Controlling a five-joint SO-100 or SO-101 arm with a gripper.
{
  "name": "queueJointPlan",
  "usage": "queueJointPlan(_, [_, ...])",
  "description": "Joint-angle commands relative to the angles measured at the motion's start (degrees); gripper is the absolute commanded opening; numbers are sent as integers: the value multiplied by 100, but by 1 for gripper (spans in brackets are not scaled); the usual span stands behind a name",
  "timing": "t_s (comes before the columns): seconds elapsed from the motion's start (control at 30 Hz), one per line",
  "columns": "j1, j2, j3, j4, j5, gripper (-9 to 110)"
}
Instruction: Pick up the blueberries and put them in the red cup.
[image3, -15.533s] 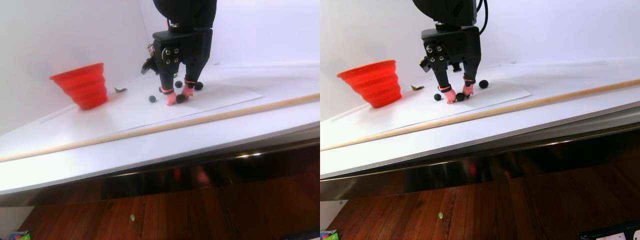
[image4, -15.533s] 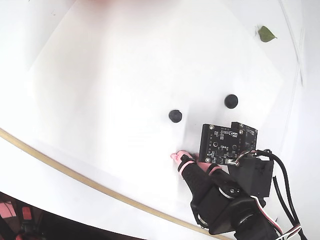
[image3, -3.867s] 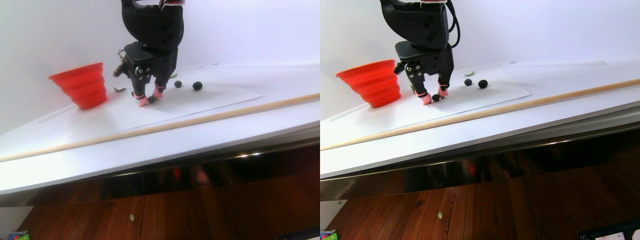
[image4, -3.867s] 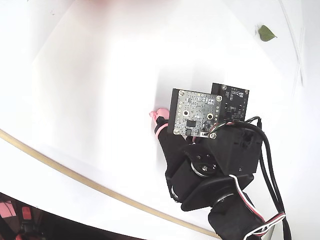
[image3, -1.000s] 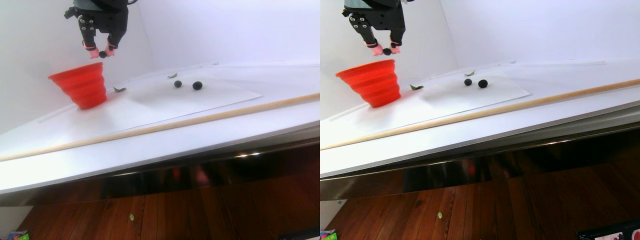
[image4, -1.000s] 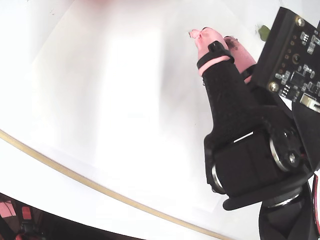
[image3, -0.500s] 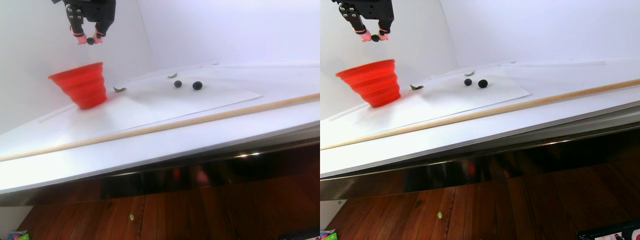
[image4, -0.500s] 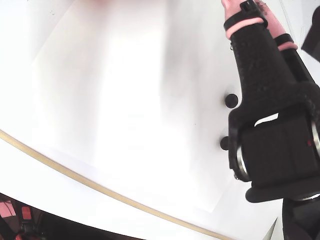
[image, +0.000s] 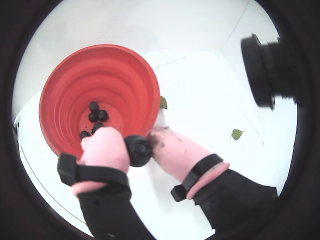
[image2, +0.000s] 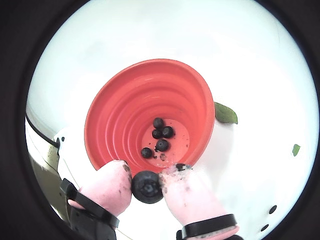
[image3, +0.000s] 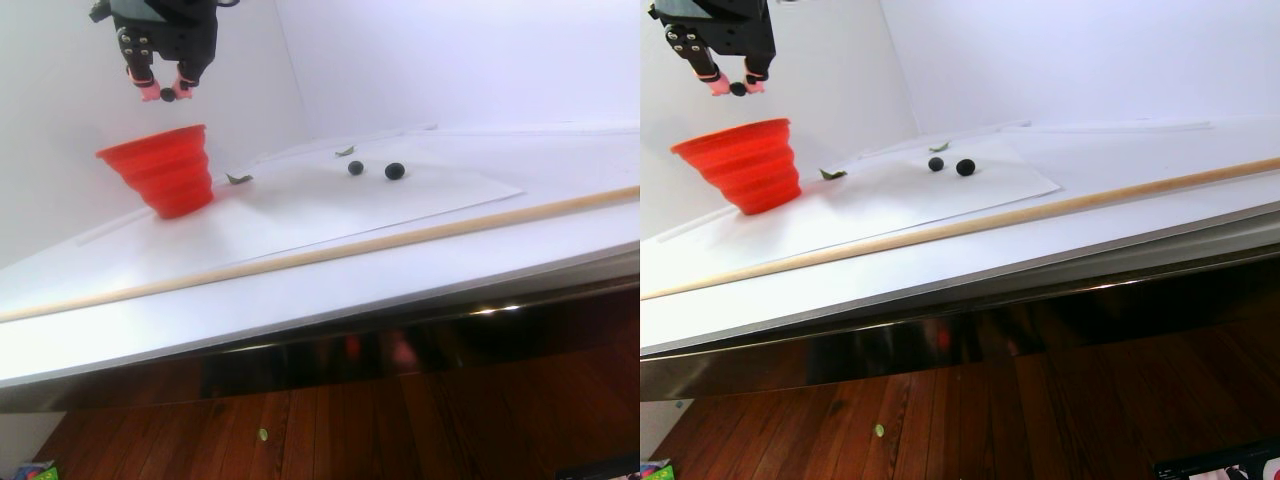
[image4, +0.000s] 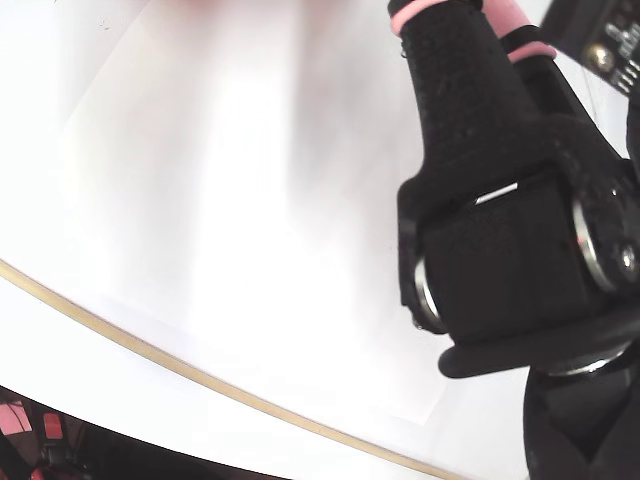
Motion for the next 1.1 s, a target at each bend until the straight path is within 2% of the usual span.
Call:
queueJointPlan(0.0, [-457,-53,-563,-316,-18,10])
queueJointPlan(0.7, [-686,-686,-1099,-580,18,11])
queueJointPlan(0.87, [-642,-800,-1072,-817,70,18])
queueJointPlan(1.07, [-554,-668,-1002,-800,88,19])
